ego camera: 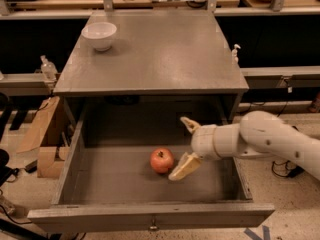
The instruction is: Pick apple from top drawer and place on counter
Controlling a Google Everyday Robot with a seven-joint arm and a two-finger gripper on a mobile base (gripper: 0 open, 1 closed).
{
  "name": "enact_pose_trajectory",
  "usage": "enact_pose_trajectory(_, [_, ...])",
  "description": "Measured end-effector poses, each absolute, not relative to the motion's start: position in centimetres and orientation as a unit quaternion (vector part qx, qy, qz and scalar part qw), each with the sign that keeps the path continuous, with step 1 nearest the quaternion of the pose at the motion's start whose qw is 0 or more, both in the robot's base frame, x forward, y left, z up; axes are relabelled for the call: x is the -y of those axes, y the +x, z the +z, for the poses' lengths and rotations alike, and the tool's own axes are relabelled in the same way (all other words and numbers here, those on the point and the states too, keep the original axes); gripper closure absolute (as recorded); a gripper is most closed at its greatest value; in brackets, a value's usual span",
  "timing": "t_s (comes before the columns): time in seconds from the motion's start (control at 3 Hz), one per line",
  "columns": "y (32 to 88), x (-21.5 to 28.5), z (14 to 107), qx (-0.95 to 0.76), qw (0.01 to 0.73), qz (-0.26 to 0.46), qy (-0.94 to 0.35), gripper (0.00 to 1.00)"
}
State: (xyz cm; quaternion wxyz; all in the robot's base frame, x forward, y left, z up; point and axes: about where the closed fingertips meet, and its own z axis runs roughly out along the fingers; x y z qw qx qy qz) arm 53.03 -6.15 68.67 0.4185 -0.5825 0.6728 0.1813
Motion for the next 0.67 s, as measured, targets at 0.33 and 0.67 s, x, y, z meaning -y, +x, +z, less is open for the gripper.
enact_pose_trajectory(0.33, [53.1, 3.6, 65.3, -0.666, 0.404, 0.218, -0.588, 0.00])
enact_pose_trajectory(0.67, [52.9, 1.3, 62.8, -0.658, 0.387, 0.241, -0.600, 0.00])
